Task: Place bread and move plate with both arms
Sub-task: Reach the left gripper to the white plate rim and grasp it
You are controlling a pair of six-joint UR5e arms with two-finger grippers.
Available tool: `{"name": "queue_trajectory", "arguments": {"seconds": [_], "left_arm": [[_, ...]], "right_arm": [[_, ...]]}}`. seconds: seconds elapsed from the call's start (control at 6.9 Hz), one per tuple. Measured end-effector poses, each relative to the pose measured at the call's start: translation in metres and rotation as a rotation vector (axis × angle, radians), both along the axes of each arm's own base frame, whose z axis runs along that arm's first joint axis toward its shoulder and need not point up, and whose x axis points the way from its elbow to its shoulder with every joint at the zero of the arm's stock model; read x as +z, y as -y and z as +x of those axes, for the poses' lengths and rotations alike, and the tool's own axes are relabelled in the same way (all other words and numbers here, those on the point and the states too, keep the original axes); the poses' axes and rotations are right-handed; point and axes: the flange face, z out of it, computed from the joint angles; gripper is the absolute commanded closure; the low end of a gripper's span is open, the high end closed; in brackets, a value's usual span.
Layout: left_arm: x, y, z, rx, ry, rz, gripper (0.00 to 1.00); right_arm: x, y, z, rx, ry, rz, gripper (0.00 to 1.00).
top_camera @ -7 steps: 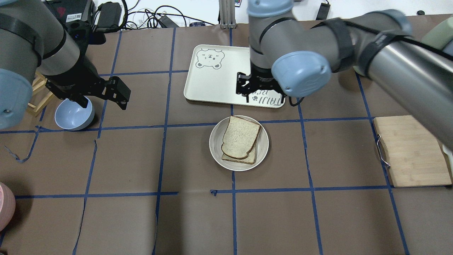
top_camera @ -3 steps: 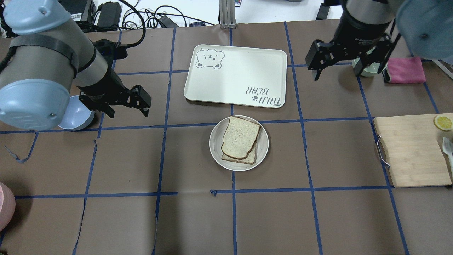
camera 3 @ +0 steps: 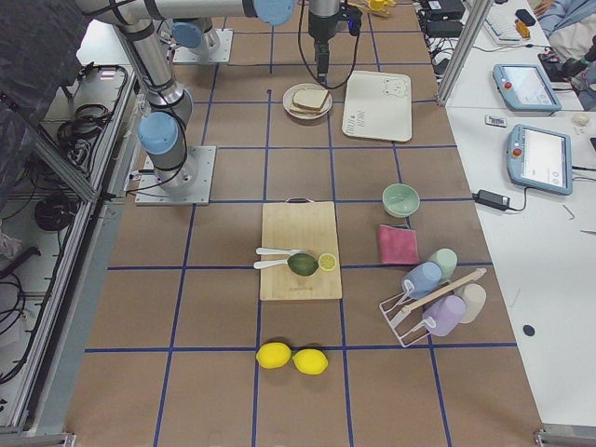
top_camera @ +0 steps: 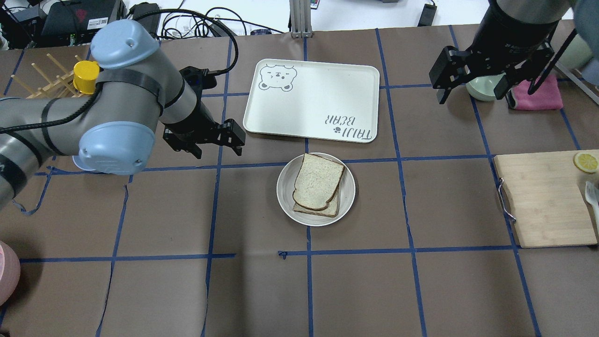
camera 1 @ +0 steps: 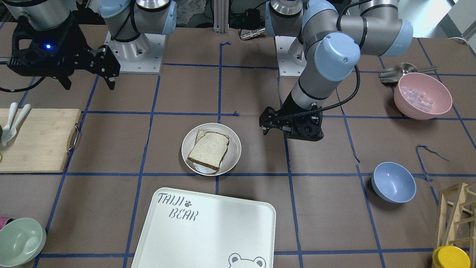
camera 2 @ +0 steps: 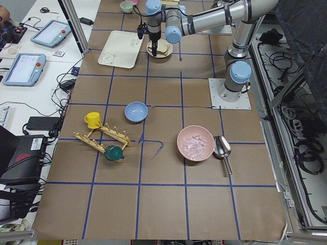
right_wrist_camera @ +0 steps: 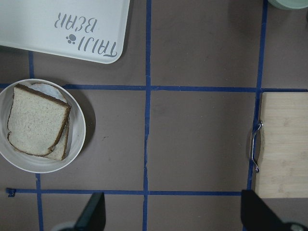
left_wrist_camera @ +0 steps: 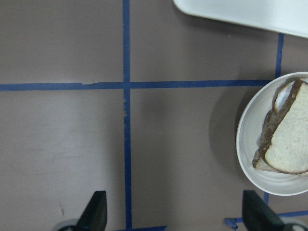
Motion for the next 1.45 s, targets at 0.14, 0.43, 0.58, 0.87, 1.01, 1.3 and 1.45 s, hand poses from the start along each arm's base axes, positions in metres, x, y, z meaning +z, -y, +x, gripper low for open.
{"name": "queue_trajectory", "arguments": {"seconds": [0.14, 0.43, 0.58, 0.87, 1.01, 1.3, 1.45], "left_arm": [[-0.024, 0.007, -0.021, -0.029, 0.001, -0.009, 0.26], [-0.070, 0.020, -0.043, -0.068, 0.002, -0.011, 0.26], [-0.090, 0.025, -0.051, -0.088, -0.001, -0.012, 0.26], [-0.116, 0.024, -0.073, -0.147, -0.005, -0.018, 0.28], [-0.122, 0.022, -0.077, -0.181, -0.006, -0.017, 0.30], [-0.133, 0.014, -0.078, -0.207, -0.005, 0.002, 0.32], [-0.138, 0.011, -0.079, -0.212, -0.006, 0.012, 0.41]], "right_arm": [[0.002, 0.001, 0.001, -0.012, 0.002, -0.023, 0.00], [0.000, 0.005, 0.015, -0.039, 0.039, -0.052, 0.00], [-0.001, 0.007, 0.021, -0.045, 0.051, -0.063, 0.00], [-0.004, 0.009, 0.024, -0.044, 0.058, -0.061, 0.00], [-0.005, 0.009, 0.024, -0.037, 0.053, -0.061, 0.00], [-0.007, 0.008, 0.023, -0.031, 0.045, -0.057, 0.00], [-0.012, 0.008, 0.023, -0.029, 0.046, -0.048, 0.00]]}}
